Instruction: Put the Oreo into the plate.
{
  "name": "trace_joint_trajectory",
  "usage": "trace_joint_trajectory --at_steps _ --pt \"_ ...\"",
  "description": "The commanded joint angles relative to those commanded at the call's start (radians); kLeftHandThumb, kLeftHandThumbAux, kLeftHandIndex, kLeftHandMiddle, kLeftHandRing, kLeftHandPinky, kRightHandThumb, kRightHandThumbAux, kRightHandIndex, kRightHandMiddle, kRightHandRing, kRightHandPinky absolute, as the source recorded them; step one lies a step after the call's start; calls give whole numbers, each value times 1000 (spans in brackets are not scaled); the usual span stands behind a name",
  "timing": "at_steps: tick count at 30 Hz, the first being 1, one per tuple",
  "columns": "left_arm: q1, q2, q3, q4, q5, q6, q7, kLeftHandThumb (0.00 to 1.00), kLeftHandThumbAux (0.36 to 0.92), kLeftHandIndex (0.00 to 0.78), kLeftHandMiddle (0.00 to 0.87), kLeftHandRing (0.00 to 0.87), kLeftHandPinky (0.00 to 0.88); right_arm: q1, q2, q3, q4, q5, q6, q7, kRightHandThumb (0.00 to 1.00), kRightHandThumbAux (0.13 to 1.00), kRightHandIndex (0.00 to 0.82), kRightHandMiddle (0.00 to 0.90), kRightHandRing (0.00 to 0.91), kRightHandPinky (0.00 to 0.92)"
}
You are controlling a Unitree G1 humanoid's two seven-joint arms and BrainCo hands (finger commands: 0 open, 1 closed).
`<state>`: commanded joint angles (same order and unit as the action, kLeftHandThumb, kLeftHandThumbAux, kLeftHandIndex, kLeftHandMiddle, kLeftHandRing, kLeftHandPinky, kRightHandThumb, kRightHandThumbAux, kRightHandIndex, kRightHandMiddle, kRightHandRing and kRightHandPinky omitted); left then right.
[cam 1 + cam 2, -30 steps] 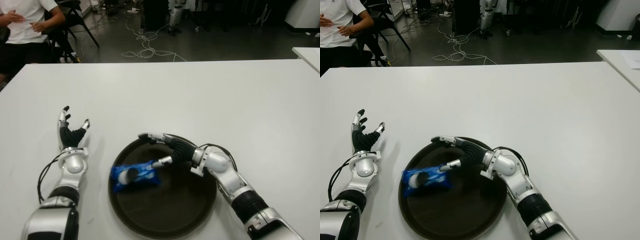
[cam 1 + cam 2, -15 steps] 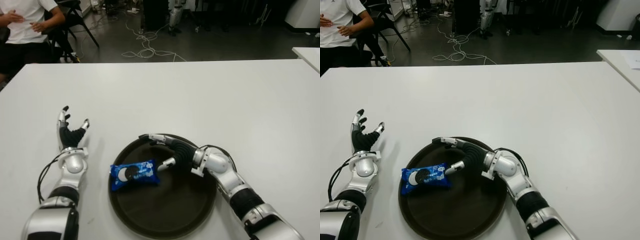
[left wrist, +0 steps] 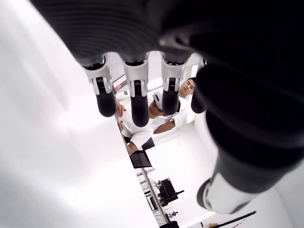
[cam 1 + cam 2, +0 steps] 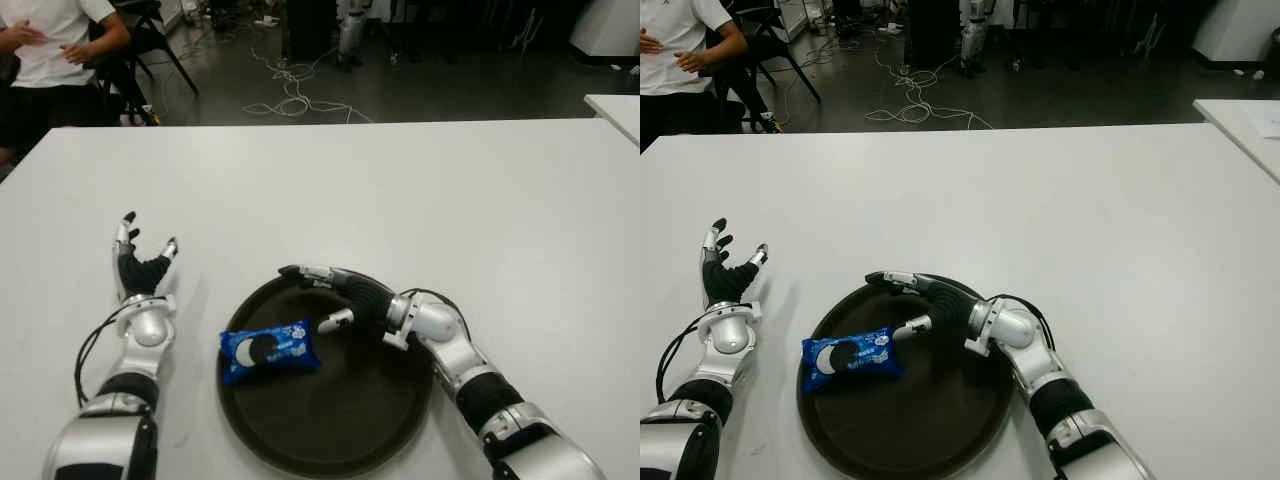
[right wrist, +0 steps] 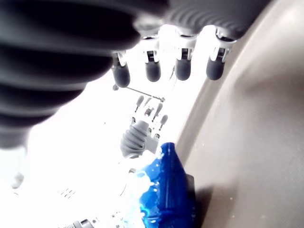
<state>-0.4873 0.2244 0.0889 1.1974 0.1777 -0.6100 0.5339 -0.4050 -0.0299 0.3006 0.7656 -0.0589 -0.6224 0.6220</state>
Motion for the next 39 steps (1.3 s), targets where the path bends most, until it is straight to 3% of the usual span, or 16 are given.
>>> trace_joint_trajectory --at_steps 4,9,11,13,18,22,27,32,36,39 --pt "0 -1 0 0 0 1 1 103 811 83 99 96 94 -3 -4 -7 7 9 -1 -1 0 480 0 0 0 15" --pt "-1 -2 2 1 -3 1 0 113 811 89 100 104 113 -48 -34 -46 4 53 28 45 0 499 0 0 0 3" --pt "-1 -2 2 1 -3 1 -1 110 812 89 99 102 106 -72 -71 -71 -6 57 34 48 0 510 0 0 0 1" --pt "-1 -2 1 1 -3 1 -2 104 817 87 96 98 99 -83 -86 -85 -5 54 33 46 0 531 0 0 0 0" --pt "-1 -4 5 0 -8 -3 -6 106 822 92 91 95 104 -115 -79 -118 73 41 -31 -5 0 577 0 0 0 0" --pt "-2 -4 6 0 -8 -2 -7 107 818 90 97 97 101 -144 -94 -168 134 73 -101 -14 0 613 3 5 0 0" --pt "-3 -3 7 2 -12 1 -15 110 814 90 96 95 102 -114 -100 -205 111 101 -150 -26 0 621 20 19 0 0" --pt "-2 -4 10 0 -16 2 -23 97 800 83 85 83 87 -105 -78 -228 63 151 -148 -12 0 645 21 12 0 0" --pt "-2 -5 13 -1 -20 3 -28 86 792 80 78 76 86 -94 -74 -238 -52 241 -68 54 0 656 15 2 0 0" --pt "-3 -6 15 -1 -23 2 -31 93 794 87 86 85 100 -60 -98 -245 -168 311 14 107 0 659 9 0 0 0"
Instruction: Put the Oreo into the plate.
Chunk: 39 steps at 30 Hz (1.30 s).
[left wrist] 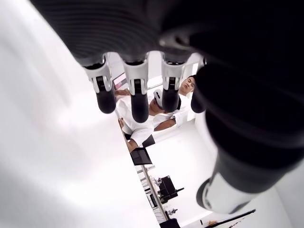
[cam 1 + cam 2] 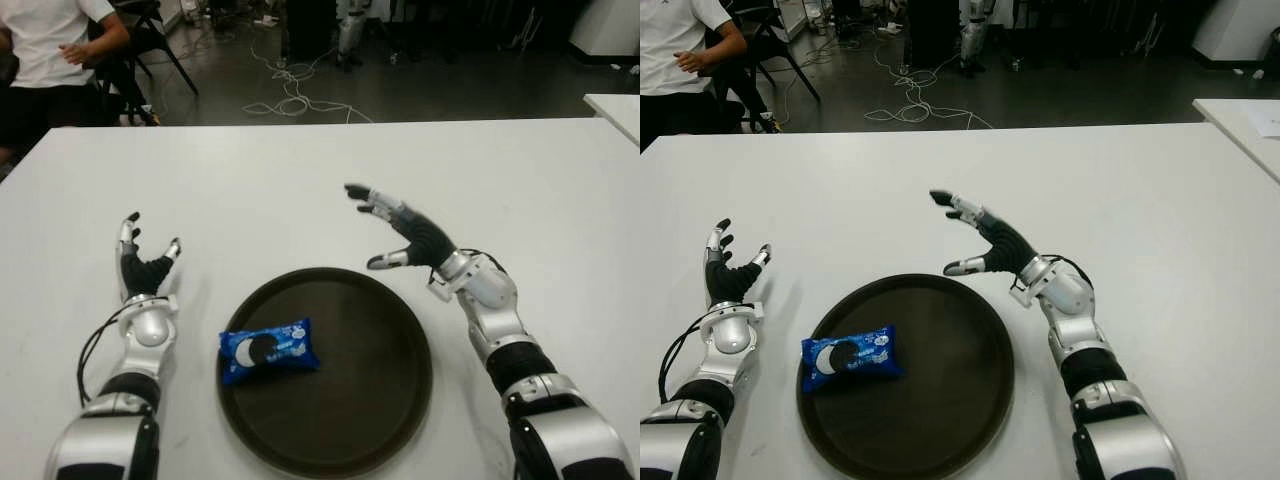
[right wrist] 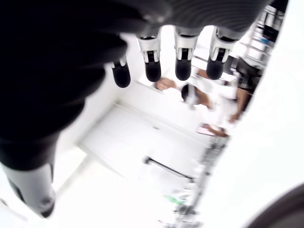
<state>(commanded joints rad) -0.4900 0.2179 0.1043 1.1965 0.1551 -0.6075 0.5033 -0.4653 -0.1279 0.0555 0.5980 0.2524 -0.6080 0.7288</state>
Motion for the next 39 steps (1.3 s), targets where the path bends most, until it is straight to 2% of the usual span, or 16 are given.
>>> trace_joint_trajectory --at_steps 3,9,11,14,17,19,22,24,28,31,37,39 --pt "-1 1 1 0 0 0 -1 99 798 96 89 91 109 25 -11 -11 -97 62 91 30 0 665 4 0 0 0" --pt "-2 7 -7 5 12 3 13 94 803 98 95 103 130 10 13 -55 -103 155 196 71 0 673 5 0 0 0" --pt "-3 8 -8 7 14 4 16 104 796 99 97 110 141 1 16 -82 -91 185 213 81 0 675 7 0 0 0" --pt "-3 8 -5 10 11 1 10 124 788 100 94 110 141 -15 -3 -128 -24 174 188 61 0 686 6 0 0 0" --pt "-2 10 -3 12 8 -6 5 142 796 109 93 103 132 -67 -21 -156 145 84 89 -35 0 681 7 0 0 0" --pt "-1 13 -3 13 10 -11 4 151 804 115 94 101 128 -102 -26 -156 247 5 16 -140 0 672 7 0 0 0" --pt "1 17 -1 12 6 -18 -7 117 804 110 84 87 107 -155 -86 -145 467 -115 -43 -344 0 673 9 0 0 0" --pt "0 20 5 13 -1 -19 -15 93 804 108 78 81 100 -170 -108 -137 540 -153 -47 -417 0 679 7 0 0 0" --pt "-5 25 19 18 -17 -17 -29 62 797 113 79 84 106 -182 -132 -114 615 -227 -48 -549 0 702 5 0 0 0" --pt "-17 38 36 25 -34 -9 -46 40 781 121 85 89 108 -191 -158 -80 649 -312 -41 -684 0 720 8 6 0 0" --pt "-37 52 53 34 -51 3 -66 33 779 146 95 98 116 -185 -158 -55 671 -392 -59 -824 0 715 14 8 0 0" --pt "-56 61 62 44 -59 21 -78 34 779 150 99 100 118 -190 -151 -54 679 -411 -43 -886 0 710 19 9 0 0"
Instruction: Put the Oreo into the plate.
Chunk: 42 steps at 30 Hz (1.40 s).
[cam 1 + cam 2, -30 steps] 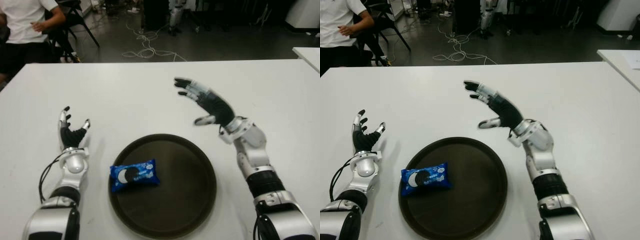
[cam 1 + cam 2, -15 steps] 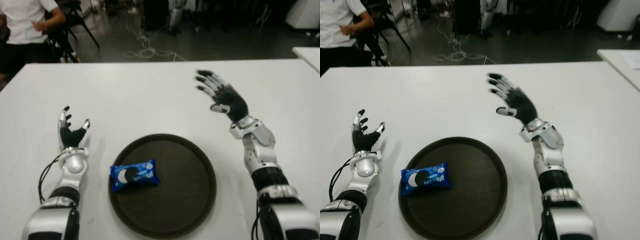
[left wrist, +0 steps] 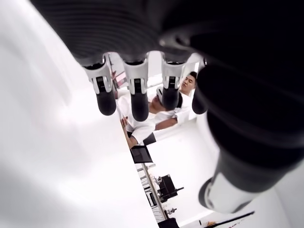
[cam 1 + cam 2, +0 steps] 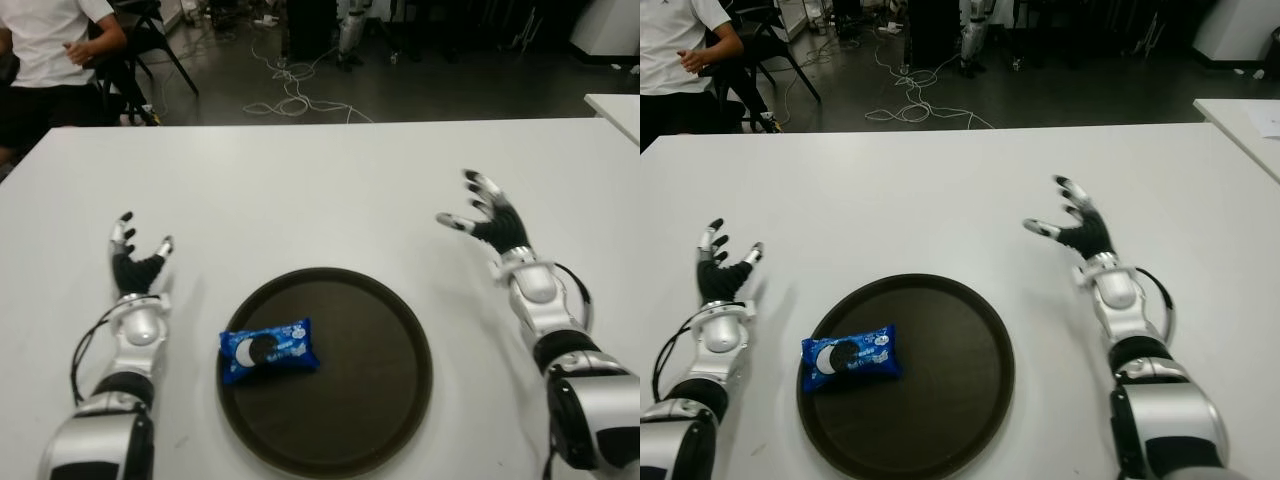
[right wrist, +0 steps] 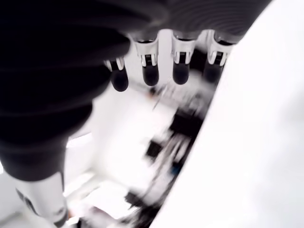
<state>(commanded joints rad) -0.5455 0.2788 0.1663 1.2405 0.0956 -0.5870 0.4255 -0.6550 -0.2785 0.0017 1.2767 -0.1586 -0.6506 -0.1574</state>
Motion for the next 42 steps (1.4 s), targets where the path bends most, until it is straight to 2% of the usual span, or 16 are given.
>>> trace_joint_trajectory --at_steps 6,12,17,26,34,42 --pt "-36 10 30 20 -38 60 -40 9 778 131 125 115 115 -10 10 -9 17 -18 32 -90 0 684 38 16 0 0" --pt "-50 18 59 35 -76 109 -92 70 783 130 127 114 113 -17 21 -20 25 -14 60 -102 0 700 39 23 0 0" --pt "-53 20 60 37 -77 133 -107 113 773 126 130 116 112 -27 30 -32 32 -3 94 -95 0 687 46 32 0 0" --pt "-52 24 24 36 -33 153 -68 36 765 132 119 98 80 -45 35 -57 38 7 161 -79 0 665 61 48 10 0" --pt "-51 28 -16 35 15 162 -15 13 752 140 138 121 98 -52 44 -68 36 16 185 -72 0 652 78 60 27 7" --pt "-51 24 -29 34 26 161 6 23 762 151 147 132 121 -54 40 -59 33 4 192 -71 0 646 80 59 29 13"
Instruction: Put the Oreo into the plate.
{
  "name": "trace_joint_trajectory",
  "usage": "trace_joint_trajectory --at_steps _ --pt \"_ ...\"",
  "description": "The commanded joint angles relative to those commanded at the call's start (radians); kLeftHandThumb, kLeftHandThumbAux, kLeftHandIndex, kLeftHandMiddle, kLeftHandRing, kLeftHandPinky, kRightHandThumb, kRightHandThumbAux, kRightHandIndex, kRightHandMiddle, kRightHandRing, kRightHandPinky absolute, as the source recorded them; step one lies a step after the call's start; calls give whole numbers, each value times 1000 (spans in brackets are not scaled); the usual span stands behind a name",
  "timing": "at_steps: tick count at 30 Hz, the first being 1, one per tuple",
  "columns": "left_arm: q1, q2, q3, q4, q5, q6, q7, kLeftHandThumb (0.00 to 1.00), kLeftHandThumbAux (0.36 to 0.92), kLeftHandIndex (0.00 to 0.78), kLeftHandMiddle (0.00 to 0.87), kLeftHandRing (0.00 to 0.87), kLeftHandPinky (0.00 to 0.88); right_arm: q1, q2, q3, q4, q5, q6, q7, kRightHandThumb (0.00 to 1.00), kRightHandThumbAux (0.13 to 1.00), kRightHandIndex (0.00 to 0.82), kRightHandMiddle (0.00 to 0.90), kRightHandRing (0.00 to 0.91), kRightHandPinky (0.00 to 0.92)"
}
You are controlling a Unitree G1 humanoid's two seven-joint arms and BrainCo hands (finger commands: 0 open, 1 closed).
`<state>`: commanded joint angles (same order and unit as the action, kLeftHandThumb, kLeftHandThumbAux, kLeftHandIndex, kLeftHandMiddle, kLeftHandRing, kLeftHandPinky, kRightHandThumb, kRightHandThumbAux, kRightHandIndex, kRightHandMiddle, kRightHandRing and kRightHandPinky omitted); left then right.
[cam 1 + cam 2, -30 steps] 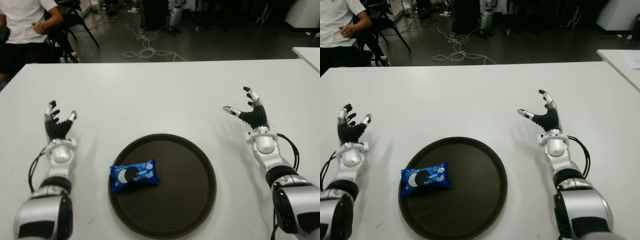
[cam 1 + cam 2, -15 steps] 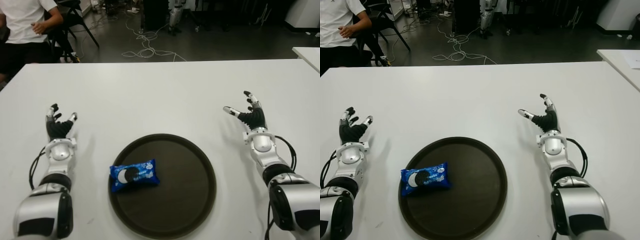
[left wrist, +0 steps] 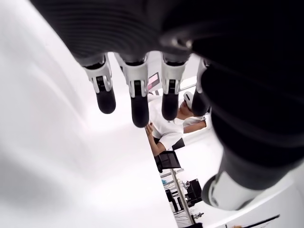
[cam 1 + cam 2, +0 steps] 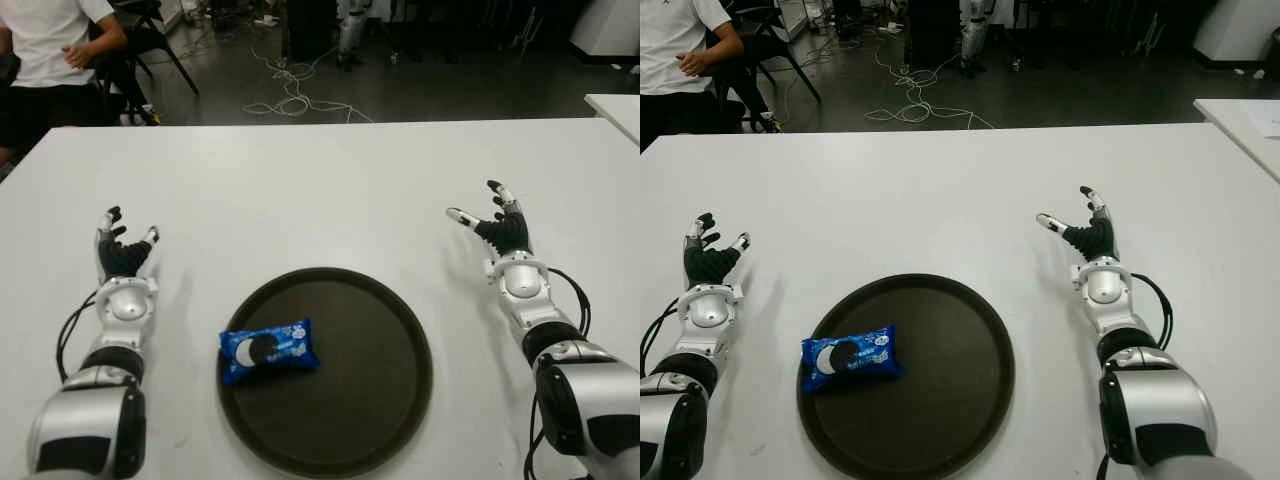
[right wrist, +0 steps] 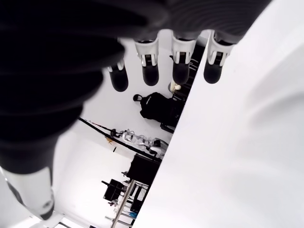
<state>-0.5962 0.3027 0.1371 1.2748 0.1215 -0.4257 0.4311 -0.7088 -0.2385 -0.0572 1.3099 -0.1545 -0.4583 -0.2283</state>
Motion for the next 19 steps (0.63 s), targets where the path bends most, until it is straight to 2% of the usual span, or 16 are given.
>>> trace_joint_trajectory --at_steps 6,13,19 --pt "-1 -1 -3 0 -1 -4 1 34 774 164 139 128 121 -1 -2 4 0 -4 0 1 0 635 83 65 32 24" --pt "0 -3 -6 0 -1 -6 -1 35 745 164 137 143 169 -1 -4 5 1 -4 5 1 0 604 70 39 24 18" --pt "5 -7 -5 -2 -3 -12 4 49 755 178 156 164 191 19 5 3 -3 -3 -12 -16 0 638 81 68 41 30"
